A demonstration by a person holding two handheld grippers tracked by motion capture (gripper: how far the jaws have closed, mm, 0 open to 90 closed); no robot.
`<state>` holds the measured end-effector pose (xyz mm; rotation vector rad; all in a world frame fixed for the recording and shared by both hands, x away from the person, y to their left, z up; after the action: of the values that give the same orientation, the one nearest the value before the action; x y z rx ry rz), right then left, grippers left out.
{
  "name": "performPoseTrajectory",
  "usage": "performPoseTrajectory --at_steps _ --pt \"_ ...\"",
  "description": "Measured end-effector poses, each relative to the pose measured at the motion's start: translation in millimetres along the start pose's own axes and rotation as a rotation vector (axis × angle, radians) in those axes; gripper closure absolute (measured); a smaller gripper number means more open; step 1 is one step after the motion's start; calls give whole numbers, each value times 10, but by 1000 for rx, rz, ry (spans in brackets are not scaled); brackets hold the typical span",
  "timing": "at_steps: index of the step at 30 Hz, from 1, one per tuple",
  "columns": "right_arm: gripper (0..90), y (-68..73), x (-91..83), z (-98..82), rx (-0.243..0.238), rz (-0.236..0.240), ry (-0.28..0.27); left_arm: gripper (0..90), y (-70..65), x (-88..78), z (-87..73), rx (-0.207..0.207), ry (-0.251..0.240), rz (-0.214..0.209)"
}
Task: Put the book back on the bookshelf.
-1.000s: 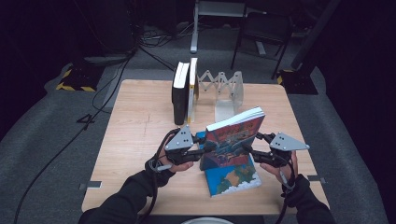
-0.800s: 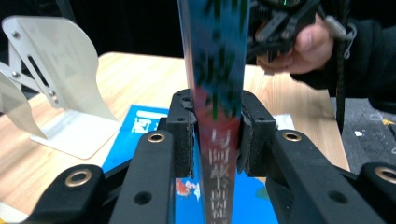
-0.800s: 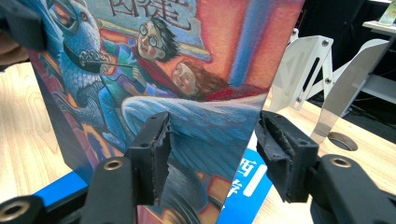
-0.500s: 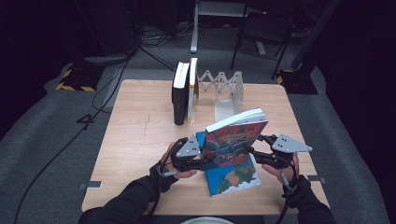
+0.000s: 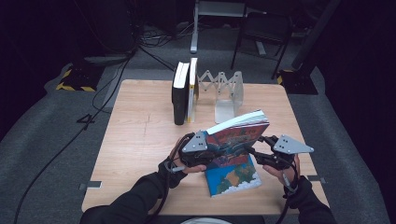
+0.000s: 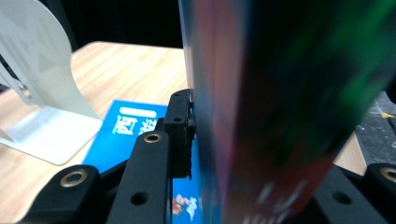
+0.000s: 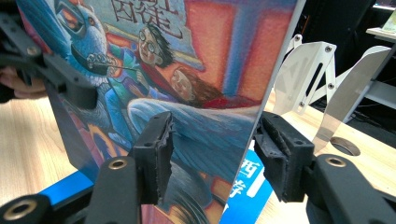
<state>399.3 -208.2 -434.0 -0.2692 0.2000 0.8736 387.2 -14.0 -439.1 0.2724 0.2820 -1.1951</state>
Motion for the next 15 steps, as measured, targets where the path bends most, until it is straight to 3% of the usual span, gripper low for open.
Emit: performPoseTrajectory --at_steps 4,8,10,12,15 --pt "474 -1 -5 -1 1 -5 3 720 -7 0 26 26 8 20" --pt "456 -9 -11 -6 -5 -9 8 730 31 11 29 14 14 29" --pt "434 -29 -22 -15 -25 -50 26 727 53 17 28 27 21 52" --pt "426 -43 -28 -26 -28 -60 35 726 60 24 29 26 21 60" --pt "418 -107 -67 -74 -2 -74 44 727 89 42 39 29 24 67"
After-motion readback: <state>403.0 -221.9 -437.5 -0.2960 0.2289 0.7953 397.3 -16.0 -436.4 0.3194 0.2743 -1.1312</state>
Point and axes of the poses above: each handheld gripper's, and its own axes: x roughly forward along the jaws, z roughly out of its top, y roughly to its left, the point moved 7 cm from there along x, roughly forward along the jaws
